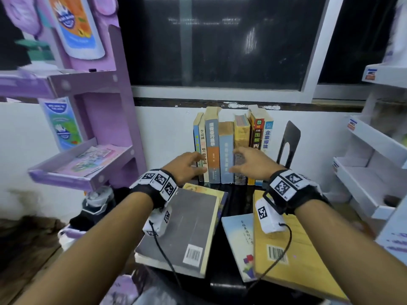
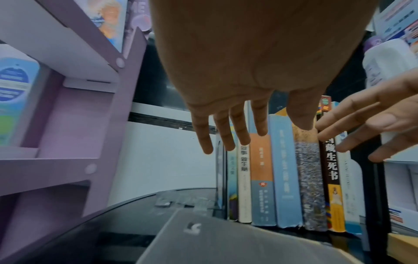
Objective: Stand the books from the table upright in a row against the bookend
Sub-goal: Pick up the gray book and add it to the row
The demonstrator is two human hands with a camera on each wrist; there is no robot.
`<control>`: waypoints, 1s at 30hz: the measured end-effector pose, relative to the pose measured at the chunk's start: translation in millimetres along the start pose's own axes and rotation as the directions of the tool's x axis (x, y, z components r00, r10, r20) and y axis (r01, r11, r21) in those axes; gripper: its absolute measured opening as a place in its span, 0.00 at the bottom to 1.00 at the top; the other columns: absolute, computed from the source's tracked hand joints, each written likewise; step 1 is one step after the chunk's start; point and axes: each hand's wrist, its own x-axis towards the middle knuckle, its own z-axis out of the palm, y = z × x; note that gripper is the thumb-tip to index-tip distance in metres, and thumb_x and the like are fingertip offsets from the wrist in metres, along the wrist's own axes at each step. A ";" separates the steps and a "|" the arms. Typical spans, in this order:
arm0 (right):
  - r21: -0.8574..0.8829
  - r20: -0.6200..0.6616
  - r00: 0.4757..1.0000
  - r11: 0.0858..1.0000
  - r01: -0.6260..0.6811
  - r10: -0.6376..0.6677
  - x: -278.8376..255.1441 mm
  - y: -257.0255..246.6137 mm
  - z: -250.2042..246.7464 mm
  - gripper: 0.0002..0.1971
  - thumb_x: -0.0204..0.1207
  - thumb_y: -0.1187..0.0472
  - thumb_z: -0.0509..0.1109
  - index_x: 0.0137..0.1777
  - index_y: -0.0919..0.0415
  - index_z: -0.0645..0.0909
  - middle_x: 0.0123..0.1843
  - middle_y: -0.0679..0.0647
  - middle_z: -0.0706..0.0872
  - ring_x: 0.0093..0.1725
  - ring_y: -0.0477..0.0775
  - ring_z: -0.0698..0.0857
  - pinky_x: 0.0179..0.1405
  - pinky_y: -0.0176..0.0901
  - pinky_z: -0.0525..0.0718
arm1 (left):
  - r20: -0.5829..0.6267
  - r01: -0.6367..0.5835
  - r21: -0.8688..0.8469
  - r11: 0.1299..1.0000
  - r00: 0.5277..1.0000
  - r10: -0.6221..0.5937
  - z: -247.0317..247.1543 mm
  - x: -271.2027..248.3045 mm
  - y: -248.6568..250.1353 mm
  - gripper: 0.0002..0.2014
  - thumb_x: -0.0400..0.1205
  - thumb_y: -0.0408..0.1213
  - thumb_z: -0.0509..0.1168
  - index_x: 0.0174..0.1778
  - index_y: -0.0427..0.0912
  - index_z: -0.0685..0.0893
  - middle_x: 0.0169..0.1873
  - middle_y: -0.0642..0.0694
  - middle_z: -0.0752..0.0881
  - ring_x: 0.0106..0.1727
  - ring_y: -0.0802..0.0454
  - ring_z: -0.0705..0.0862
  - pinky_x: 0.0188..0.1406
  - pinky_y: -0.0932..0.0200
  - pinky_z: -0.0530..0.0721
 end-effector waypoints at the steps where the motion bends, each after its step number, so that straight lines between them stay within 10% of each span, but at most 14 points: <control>1: 0.000 0.043 0.999 1.000 0.005 -0.005 0.8 -5.2 6.8 0.36 0.77 0.48 0.73 0.81 0.58 0.65 0.81 0.56 0.68 0.77 0.56 0.70 0.70 0.43 0.70 | 0.007 0.012 -0.025 1.000 1.000 -0.012 -0.4 -5.5 -5.8 0.21 0.83 0.43 0.65 0.71 0.41 0.75 0.67 0.43 0.78 0.64 0.49 0.77 0.64 0.57 0.74; 9: 0.054 0.266 0.964 0.999 0.001 -0.016 5.4 -39.4 52.9 0.43 0.76 0.43 0.72 0.84 0.59 0.57 0.85 0.55 0.62 0.81 0.57 0.65 0.75 0.47 0.67 | 0.252 0.320 0.161 0.934 0.901 -0.352 6.2 -27.2 -66.9 0.43 0.67 0.73 0.60 0.72 0.47 0.74 0.69 0.46 0.78 0.69 0.46 0.76 0.71 0.47 0.72; 14: 0.008 0.350 0.936 1.000 -0.030 0.026 9.4 -48.9 74.3 0.48 0.72 0.40 0.74 0.85 0.58 0.54 0.85 0.55 0.62 0.81 0.57 0.65 0.76 0.48 0.66 | 0.330 0.418 0.160 0.894 0.831 -0.447 7.1 -38.2 -70.4 0.30 0.81 0.58 0.63 0.74 0.45 0.68 0.68 0.42 0.78 0.68 0.45 0.77 0.52 0.57 0.73; 23: -0.092 0.411 0.907 0.994 -0.061 0.094 9.4 -57.6 91.1 0.49 0.62 0.38 0.81 0.79 0.58 0.66 0.78 0.54 0.73 0.74 0.57 0.74 0.70 0.48 0.75 | 0.347 0.410 0.165 0.897 0.828 -0.441 13.5 -38.8 -71.5 0.53 0.56 0.67 0.73 0.76 0.49 0.65 0.68 0.46 0.79 0.64 0.46 0.82 0.64 0.45 0.82; 30: -0.095 0.395 0.915 0.994 -0.045 0.079 11.4 -57.8 96.1 0.39 0.58 0.42 0.85 0.67 0.58 0.78 0.64 0.53 0.84 0.61 0.54 0.82 0.56 0.43 0.80 | 0.342 0.433 0.055 0.900 0.839 -0.424 14.7 -39.6 -72.2 0.48 0.63 0.56 0.80 0.76 0.48 0.65 0.67 0.44 0.79 0.63 0.44 0.83 0.57 0.40 0.86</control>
